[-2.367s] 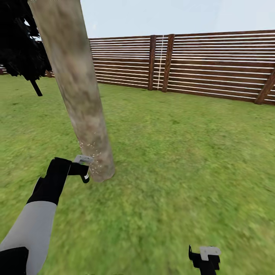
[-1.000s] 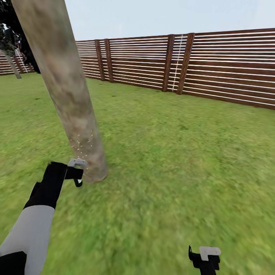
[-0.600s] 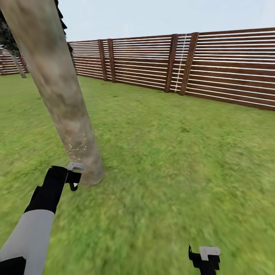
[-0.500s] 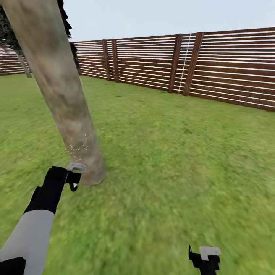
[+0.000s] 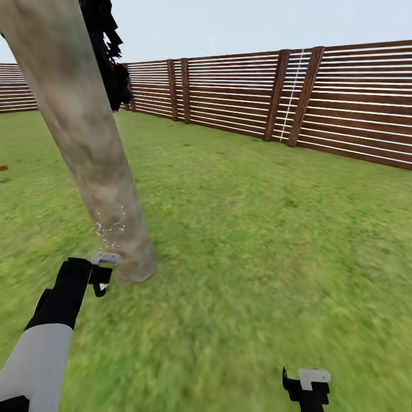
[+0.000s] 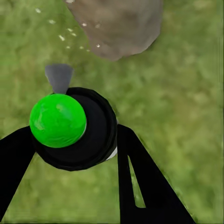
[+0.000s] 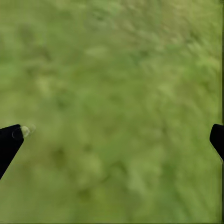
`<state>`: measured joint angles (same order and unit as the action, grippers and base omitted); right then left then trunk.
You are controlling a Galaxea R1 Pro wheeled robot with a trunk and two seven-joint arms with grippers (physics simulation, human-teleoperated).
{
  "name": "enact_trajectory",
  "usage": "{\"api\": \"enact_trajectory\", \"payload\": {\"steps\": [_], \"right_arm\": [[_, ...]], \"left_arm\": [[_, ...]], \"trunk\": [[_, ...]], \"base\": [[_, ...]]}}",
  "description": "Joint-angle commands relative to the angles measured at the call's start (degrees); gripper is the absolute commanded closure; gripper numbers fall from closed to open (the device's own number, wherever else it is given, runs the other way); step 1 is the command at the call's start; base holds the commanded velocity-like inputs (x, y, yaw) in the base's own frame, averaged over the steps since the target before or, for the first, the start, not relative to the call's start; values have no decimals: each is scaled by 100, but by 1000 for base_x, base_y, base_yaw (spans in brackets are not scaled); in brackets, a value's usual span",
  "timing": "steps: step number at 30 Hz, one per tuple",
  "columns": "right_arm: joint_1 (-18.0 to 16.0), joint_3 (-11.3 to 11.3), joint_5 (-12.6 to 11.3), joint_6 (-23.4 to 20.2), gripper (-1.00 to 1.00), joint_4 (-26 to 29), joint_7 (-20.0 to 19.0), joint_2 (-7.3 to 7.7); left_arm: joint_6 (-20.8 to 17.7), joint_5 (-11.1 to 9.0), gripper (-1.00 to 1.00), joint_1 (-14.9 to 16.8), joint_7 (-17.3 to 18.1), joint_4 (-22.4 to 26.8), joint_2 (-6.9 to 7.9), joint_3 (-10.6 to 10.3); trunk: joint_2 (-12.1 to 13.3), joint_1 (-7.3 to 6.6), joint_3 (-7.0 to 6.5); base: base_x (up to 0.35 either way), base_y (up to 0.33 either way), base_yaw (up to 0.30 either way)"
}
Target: In the garden, pick up the pesticide atomizer on the floor and spray pesticide onto both trees until each tree trunk is fully covered.
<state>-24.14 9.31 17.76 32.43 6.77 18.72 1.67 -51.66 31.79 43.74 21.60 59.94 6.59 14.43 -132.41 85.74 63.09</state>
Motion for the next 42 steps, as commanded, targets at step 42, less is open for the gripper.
{"api": "enact_trajectory", "payload": {"steps": [42], "right_arm": [[0, 0, 0, 0, -100, 0, -9, -8]], "left_arm": [[1807, -405, 100, -786, -641, -1456, -144, 737]], "trunk": [[0, 0, 0]], "base": [[155, -121, 81]]}}
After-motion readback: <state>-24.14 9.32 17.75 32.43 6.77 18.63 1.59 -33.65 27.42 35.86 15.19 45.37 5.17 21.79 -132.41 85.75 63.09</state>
